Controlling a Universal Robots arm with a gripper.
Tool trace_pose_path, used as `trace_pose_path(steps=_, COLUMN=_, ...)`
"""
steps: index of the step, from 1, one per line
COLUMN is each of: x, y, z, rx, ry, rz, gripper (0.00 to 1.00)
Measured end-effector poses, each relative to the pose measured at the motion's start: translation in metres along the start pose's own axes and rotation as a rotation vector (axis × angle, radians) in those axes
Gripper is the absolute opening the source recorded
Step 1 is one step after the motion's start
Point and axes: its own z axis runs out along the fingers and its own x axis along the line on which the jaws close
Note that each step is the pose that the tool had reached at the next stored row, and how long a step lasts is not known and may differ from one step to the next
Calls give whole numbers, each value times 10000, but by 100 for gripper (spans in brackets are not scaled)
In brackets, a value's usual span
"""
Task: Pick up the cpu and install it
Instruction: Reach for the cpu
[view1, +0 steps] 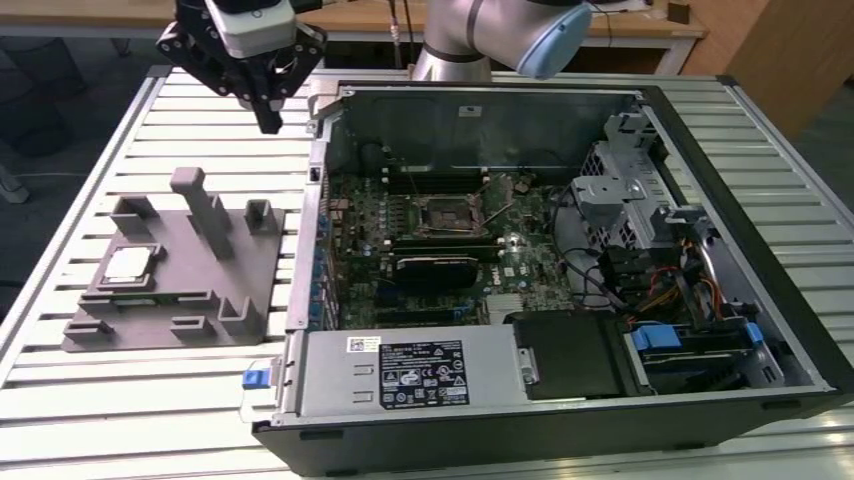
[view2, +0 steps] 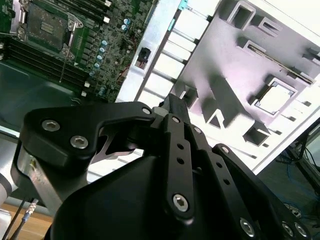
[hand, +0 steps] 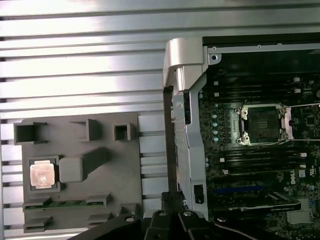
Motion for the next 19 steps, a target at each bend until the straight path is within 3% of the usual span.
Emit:
trace_pose_path(steps=10, x=145, y=-11, z=0, rx=0, ry=0, rz=0, gripper=11)
trace_pose_path(steps=19, x=354, y=-27, z=-1, rx=1, ry=0, rz=1, gripper=11)
